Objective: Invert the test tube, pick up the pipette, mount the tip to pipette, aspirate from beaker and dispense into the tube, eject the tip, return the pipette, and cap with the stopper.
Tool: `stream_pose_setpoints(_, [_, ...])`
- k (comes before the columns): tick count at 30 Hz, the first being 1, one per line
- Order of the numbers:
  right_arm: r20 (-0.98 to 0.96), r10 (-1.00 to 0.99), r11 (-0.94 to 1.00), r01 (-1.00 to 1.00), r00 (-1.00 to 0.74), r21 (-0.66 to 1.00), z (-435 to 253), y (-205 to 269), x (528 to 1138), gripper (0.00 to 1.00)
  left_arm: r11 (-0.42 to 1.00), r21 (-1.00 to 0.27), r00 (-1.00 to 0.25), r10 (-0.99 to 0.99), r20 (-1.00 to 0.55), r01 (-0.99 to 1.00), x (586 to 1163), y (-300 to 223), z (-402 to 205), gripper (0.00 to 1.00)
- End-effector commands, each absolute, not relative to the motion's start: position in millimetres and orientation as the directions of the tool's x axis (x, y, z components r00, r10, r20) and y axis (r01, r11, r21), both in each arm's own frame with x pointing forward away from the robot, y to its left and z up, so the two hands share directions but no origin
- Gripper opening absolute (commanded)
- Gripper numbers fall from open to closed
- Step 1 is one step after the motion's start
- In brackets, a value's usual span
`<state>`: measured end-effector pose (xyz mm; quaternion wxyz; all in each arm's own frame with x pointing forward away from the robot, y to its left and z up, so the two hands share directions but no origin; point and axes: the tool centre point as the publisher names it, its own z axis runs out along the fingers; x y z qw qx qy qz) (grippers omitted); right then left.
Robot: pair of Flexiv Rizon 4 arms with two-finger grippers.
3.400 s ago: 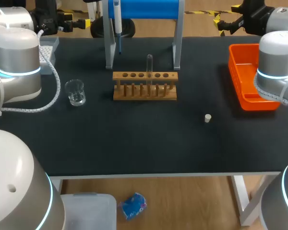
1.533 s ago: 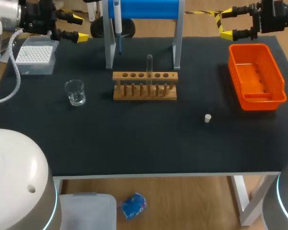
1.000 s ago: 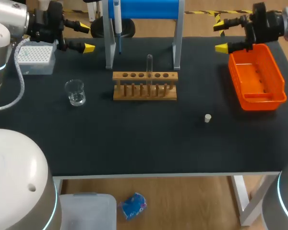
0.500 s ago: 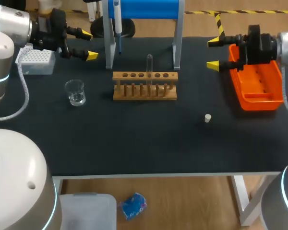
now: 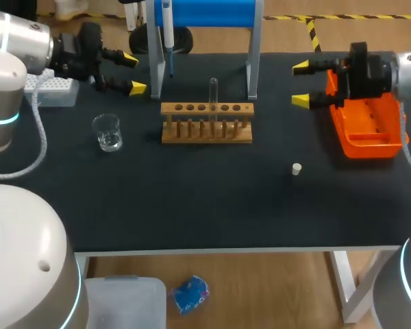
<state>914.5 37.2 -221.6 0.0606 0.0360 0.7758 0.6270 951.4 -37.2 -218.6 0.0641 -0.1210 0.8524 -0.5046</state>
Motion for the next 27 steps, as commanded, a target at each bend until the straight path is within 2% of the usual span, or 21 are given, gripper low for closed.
stream_pose_setpoints(1, [-0.042, 0.119, 0.190, -0.019, -0.992, 0.982, -240.0, 50.4, 918.1, 1.00, 0.455, -0.878, -0.958, -0.286, 0.011, -0.146, 947.5, -50.0, -230.3, 1.00])
stream_pose_setpoints(8, [-0.030, 0.090, 0.154, -0.016, -0.995, 0.988, -260.0, 83.8, 914.2, 1.00, 0.455, -0.878, -0.957, -0.289, 0.012, -0.148, 945.7, -53.2, -232.9, 1.00])
stream_pose_setpoints(24, [-0.030, 0.090, 0.154, -0.016, -0.995, 0.988, -260.0, 83.8, 914.2, 1.00, 0.455, -0.878, -0.957, -0.289, 0.012, -0.148, 945.7, -53.2, -232.9, 1.00])
stream_pose_setpoints(27, [-0.014, 0.079, 0.127, -0.004, -0.997, 0.992, -269.2, 96.7, 917.5, 1.00, 0.455, -0.878, -0.957, -0.289, 0.012, -0.148, 945.7, -53.2, -232.9, 1.00])
